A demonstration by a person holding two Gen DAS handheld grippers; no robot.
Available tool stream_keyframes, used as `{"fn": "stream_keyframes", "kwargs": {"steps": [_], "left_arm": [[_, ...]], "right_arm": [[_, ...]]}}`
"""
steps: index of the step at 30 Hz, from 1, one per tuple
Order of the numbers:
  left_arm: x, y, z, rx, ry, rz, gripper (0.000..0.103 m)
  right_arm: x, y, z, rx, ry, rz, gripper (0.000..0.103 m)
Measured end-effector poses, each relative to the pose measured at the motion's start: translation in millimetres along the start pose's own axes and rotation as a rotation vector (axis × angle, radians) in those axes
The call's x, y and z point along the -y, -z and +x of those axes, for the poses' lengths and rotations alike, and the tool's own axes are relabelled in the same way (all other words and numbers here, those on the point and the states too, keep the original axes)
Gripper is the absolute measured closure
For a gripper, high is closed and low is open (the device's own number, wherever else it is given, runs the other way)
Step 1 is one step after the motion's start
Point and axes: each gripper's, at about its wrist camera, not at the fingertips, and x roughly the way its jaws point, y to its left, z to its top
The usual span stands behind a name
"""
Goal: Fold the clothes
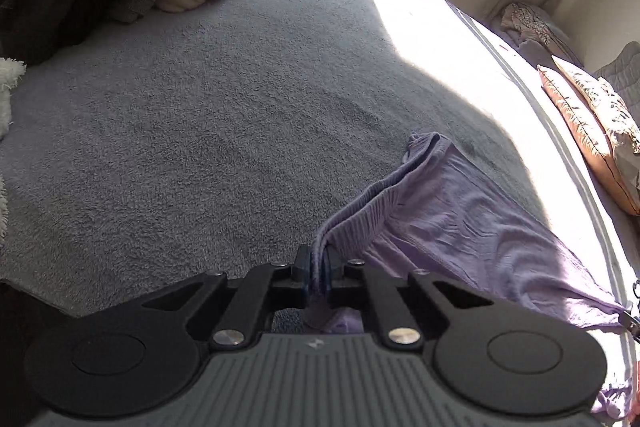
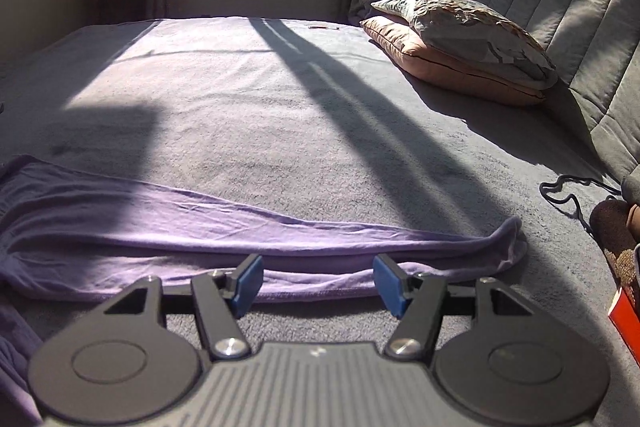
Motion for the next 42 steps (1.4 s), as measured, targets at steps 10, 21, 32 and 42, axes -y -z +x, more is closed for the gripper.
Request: {"fn": "stream_keyframes", "kwargs": {"steps": [10, 21, 32, 42], "left_arm": [[-4, -10, -15, 0.071, 0.01, -0.101, 0.097], [-17, -13, -20, 0.039, 0.083, -0.147, 0.095], [-27, -18, -32, 0.096, 0.025, -0.143, 0.095], [-6, -7, -14, -0.013, 0.015, -0.046, 0.063]], "right_arm": [[-65, 10, -14, -0.06, -0.463, -0.104, 0.041], [-132, 32, -11, -0.144, -0.587, -0.292, 0.096], [-102, 12, -12, -0.007, -0.375, -0.146, 0.097], [-120, 23, -11, -0.058, -0.432, -0.241, 0.069]]}}
